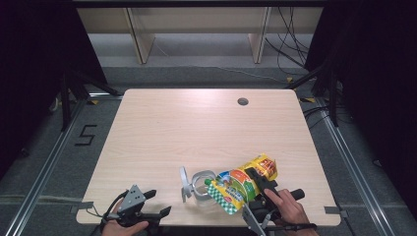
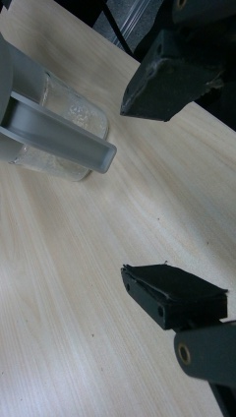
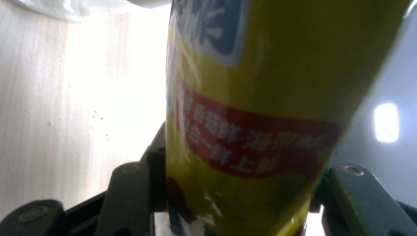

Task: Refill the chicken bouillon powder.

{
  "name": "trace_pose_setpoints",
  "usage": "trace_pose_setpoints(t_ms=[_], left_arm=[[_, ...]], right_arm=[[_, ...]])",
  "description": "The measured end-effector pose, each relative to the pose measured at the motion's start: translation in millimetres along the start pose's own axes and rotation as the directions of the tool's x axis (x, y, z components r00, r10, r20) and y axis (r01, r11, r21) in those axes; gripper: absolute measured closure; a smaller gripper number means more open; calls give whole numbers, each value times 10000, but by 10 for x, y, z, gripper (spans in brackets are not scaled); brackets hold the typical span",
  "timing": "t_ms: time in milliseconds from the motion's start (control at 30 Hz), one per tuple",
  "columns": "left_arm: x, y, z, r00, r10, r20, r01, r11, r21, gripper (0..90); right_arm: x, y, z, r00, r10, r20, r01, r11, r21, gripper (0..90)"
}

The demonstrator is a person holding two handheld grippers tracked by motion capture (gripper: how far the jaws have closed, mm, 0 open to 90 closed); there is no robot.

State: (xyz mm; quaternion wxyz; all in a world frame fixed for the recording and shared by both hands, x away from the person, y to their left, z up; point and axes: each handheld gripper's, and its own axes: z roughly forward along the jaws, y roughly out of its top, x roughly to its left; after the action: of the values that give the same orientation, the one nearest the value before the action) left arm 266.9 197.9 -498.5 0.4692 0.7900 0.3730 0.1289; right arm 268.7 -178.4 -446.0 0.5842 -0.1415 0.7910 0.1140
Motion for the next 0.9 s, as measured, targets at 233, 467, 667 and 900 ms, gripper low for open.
trace_pose_setpoints(t_ms=[233, 467, 667, 900], left_arm=[[14, -1, -4, 9999, 99, -132, -97, 9999, 127, 211], [14, -1, 1, 9999, 61, -127, -59, 9999, 129, 211], [-3, 2, 11, 10000, -25, -8, 25, 10000, -80, 211], [10, 10, 4, 9996, 269, 35, -269, 9996, 21, 211]], right_arm=[[33, 71, -2, 9989, -381, 272, 375, 9990, 223, 506], [-21, 105, 38, 9879, -1412, 642, 1415, 9899, 5, 515], [-68, 127, 49, 9732, -2201, 672, 2193, 9755, 193, 518], [-60, 166, 29, 9645, -2542, 715, 2512, 9668, 477, 519]])
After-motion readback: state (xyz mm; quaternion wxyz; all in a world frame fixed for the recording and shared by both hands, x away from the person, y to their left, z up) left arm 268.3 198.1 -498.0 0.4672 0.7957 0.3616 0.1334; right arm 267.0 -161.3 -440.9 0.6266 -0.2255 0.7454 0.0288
